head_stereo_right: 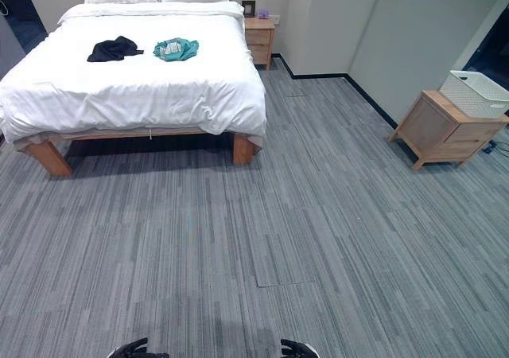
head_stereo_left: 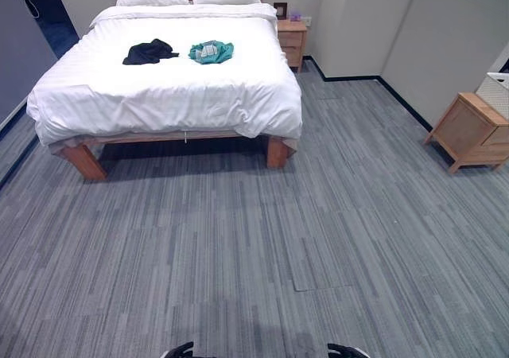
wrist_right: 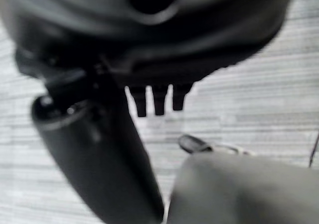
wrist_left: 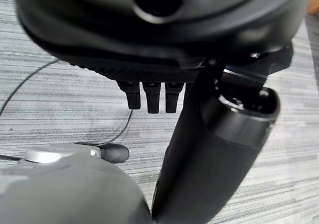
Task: Pick up bed clothes into laundry basket.
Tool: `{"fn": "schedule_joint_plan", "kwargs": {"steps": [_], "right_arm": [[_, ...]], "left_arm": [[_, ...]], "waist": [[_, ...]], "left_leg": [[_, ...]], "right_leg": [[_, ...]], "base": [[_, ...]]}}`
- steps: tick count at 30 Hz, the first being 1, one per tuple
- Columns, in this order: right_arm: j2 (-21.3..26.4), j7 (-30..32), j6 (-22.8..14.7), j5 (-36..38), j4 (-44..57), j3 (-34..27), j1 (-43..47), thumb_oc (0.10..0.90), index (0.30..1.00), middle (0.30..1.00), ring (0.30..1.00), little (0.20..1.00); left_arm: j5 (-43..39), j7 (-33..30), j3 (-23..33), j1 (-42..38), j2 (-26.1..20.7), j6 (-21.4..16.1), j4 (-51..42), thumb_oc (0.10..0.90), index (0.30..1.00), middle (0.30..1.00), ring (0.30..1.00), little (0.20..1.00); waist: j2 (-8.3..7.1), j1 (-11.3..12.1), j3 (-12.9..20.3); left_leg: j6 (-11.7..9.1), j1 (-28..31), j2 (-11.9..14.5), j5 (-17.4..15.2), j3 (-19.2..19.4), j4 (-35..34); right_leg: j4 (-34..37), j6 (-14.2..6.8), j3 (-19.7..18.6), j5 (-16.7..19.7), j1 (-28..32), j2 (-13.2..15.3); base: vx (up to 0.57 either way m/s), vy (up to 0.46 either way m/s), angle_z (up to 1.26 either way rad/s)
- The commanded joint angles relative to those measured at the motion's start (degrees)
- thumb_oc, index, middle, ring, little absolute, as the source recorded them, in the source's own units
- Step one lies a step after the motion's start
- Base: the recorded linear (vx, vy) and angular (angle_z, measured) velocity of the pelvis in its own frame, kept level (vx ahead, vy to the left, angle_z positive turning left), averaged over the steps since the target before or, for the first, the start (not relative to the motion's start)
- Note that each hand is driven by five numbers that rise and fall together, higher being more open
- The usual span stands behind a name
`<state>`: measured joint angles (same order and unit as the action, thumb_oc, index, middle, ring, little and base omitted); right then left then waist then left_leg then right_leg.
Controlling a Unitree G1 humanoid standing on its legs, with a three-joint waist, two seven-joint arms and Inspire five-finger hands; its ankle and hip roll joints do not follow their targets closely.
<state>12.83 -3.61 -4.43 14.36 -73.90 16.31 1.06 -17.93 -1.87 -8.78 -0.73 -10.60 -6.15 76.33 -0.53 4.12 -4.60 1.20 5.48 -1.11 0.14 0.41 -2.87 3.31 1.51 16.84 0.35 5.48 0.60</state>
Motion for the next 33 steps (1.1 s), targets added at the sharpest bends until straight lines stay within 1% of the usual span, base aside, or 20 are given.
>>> {"fn": "schedule_joint_plan", "kwargs": {"steps": [1,10,11,13,14,17,19,20,22,24,26,27,28,29,31,32,33], "right_arm": [[0.64,-0.52,-0.73,0.51,-1.28,1.14,1.29,0.800,0.900,0.900,0.900,0.900],[0.58,-0.63,-0.62,1.97,-1.86,0.12,1.09,0.800,0.900,0.900,0.900,0.900],[0.83,-0.43,-0.70,4.04,-1.95,-1.25,1.34,0.800,0.900,0.900,0.900,0.900],[1.21,-0.36,-0.76,5.26,-1.86,-2.08,1.85,0.800,0.900,0.900,0.900,0.900],[1.77,-0.25,-1.22,8.22,1.09,-3.41,2.96,0.800,0.900,0.900,0.900,0.900],[4.14,0.68,-2.32,10.82,9.73,-4.77,5.29,0.800,0.900,0.900,0.900,0.900],[5.43,1.25,-2.55,11.62,12.95,-5.32,6.28,0.800,0.900,0.900,0.900,0.900],[6.02,1.48,-2.46,11.35,15.02,-5.24,6.64,0.800,0.900,0.900,0.900,0.900],[6.61,1.68,-2.07,10.76,15.24,-5.28,7.25,0.800,0.900,0.900,0.900,0.900],[6.87,2.07,-1.91,10.72,20.28,-5.14,7.23,0.800,0.900,0.900,0.900,0.900],[7.68,2.59,-2.24,9.18,28.74,-5.45,5.96,0.800,0.900,0.900,0.900,0.900],[7.91,2.80,-2.62,8.93,30.77,-5.87,5.13,0.800,0.900,0.900,0.900,0.900],[7.91,2.81,-2.59,8.91,30.84,-5.87,5.05,0.800,0.900,0.900,0.900,0.900],[7.83,3.00,-3.10,8.35,33.37,-5.91,4.36,0.800,0.900,0.900,0.900,0.900],[7.89,3.10,-3.21,7.46,34.55,-5.69,4.18,0.800,0.900,0.900,0.900,0.900],[8.28,3.22,-3.17,5.18,36.85,-5.58,3.34,0.800,0.900,0.900,0.900,0.900],[8.28,3.22,-3.16,5.17,36.86,-5.58,3.33,0.800,0.900,0.900,0.900,0.900]], "left_arm": [[1.21,-0.27,-1.04,-3.78,1.17,-2.14,2.05,0.800,0.900,0.900,0.900,0.900],[0.25,0.09,-0.45,-3.58,1.28,-1.95,3.17,0.800,0.900,0.900,0.900,0.900],[-0.28,0.24,-0.48,-3.82,1.15,-1.99,2.85,0.800,0.900,0.900,0.900,0.900],[-0.36,0.36,-0.70,-4.01,1.05,-2.00,2.55,0.800,0.900,0.900,0.900,0.900],[-1.19,0.56,-1.38,-4.68,0.48,-2.21,1.06,0.800,0.900,0.900,0.900,0.900],[-2.22,-0.01,-3.24,-6.10,-1.36,-3.15,-6.03,0.800,0.900,0.900,0.900,0.900],[-3.64,-0.72,-3.68,-6.55,-2.49,-3.61,-11.52,0.800,0.900,0.900,0.900,0.900],[-4.18,-0.89,-3.75,-6.90,-2.91,-3.53,-13.35,0.800,0.900,0.900,0.900,0.900],[-4.67,-1.27,-3.83,-7.53,-3.43,-3.43,-15.30,0.800,0.900,0.900,0.900,0.900],[-5.40,-1.80,-3.71,-7.56,-4.12,-3.67,-19.69,0.800,0.900,0.900,0.900,0.900],[-5.63,-2.24,-2.94,-6.12,-5.40,-3.87,-27.46,0.800,0.900,0.900,0.900,0.900],[-5.36,-2.18,-2.72,-5.17,-5.75,-3.93,-30.32,0.800,0.900,0.900,0.900,0.900],[-5.34,-2.20,-2.73,-5.08,-5.76,-3.88,-30.41,0.800,0.900,0.900,0.900,0.900],[-5.78,-2.53,-2.23,-3.99,-5.72,-4.09,-33.04,0.800,0.900,0.900,0.900,0.900],[-6.09,-2.64,-1.84,-3.89,-5.54,-4.08,-33.69,0.800,0.900,0.900,0.900,0.900],[-5.48,-3.09,-1.17,-3.28,-5.24,-4.00,-35.99,0.800,0.900,0.900,0.900,0.900],[-5.46,-3.10,-1.17,-3.25,-5.24,-3.98,-36.03,0.800,0.900,0.900,0.900,0.900]], "waist": [[-1.91,0.96,-1.24],[-1.71,0.60,-0.97],[-1.56,0.36,-0.76],[-1.44,0.22,-0.64],[-1.29,-0.20,-0.41],[-0.85,-0.80,-0.33],[-0.65,-0.73,-0.55],[-0.60,-0.71,-0.62],[-0.50,-0.53,-0.66],[-0.43,-0.43,-0.74],[-0.37,-0.39,-0.96],[-0.36,-0.32,-1.06],[-0.36,-0.32,-1.03],[-0.35,-0.15,-1.23],[-0.39,-0.05,-1.38],[-0.57,0.23,-1.73],[-0.57,0.24,-1.71]], "left_leg": [[-3.93,0.68,1.74,0.34,0.30,-2.13],[-3.93,0.79,1.75,0.14,0.59,-2.13],[-3.97,1.05,1.76,-0.01,0.84,-2.13],[-3.97,1.19,1.77,-0.12,0.94,-2.13],[-4.00,1.38,1.82,-0.24,1.28,-2.13],[-4.04,1.57,1.81,-0.27,1.62,-2.13],[-4.06,1.45,1.77,-0.12,1.68,-2.13],[-4.06,1.35,1.76,-0.03,1.64,-2.13],[-4.01,1.11,1.71,0.10,1.45,-2.13],[-3.96,0.93,1.67,0.20,1.44,-2.13],[-3.94,0.82,1.65,0.24,1.48,-2.13],[-3.88,0.79,1.63,0.23,1.45,-2.13],[-3.88,0.80,1.63,0.23,1.46,-2.13],[-3.80,0.77,1.54,0.23,1.36,-2.13],[-3.78,0.77,1.50,0.20,1.37,-2.13],[-3.72,0.63,1.46,0.18,1.26,-2.13],[-3.72,0.62,1.46,0.18,1.27,-2.13]], "right_leg": [[1.69,-8.82,-0.27,1.18,3.73,5.99],[1.69,-8.89,-0.40,1.07,3.68,6.09],[1.69,-8.93,-0.47,1.04,3.84,6.11],[1.69,-8.97,-0.59,1.03,3.90,6.10],[1.69,-9.00,-0.98,1.04,3.94,6.11],[1.69,-9.09,-1.55,1.27,3.77,6.07],[1.69,-9.16,-1.53,1.52,3.61,6.10],[1.69,-9.21,-1.53,1.66,3.49,6.15],[1.69,-9.20,-1.40,1.78,3.37,6.17],[1.69,-9.24,-1.33,1.89,3.30,6.23],[1.69,-9.33,-1.29,1.99,3.23,6.33],[1.69,-9.38,-1.23,2.01,3.22,6.38],[1.69,-9.38,-1.23,2.01,3.22,6.38],[1.69,-9.42,-1.25,2.06,3.16,6.50],[1.69,-9.44,-1.25,2.09,3.17,6.54],[1.69,-9.48,-1.20,2.08,3.06,6.60],[1.69,-9.48,-1.20,2.08,3.05,6.60]], "base": [[0.00,0.000,0.00],[0.00,0.002,0.00],[0.00,0.000,0.00],[0.03,0.020,-0.02],[0.03,0.034,-0.06],[0.00,0.035,-0.15],[-0.03,0.027,-0.12],[-0.03,0.023,-0.06],[0.00,0.000,0.00],[-0.01,0.013,0.03],[0.00,0.000,0.00],[0.00,0.000,0.00],[0.00,0.000,0.00],[0.00,0.000,0.00],[0.00,0.000,0.00],[0.00,0.000,0.00],[0.00,0.000,0.00]]}}
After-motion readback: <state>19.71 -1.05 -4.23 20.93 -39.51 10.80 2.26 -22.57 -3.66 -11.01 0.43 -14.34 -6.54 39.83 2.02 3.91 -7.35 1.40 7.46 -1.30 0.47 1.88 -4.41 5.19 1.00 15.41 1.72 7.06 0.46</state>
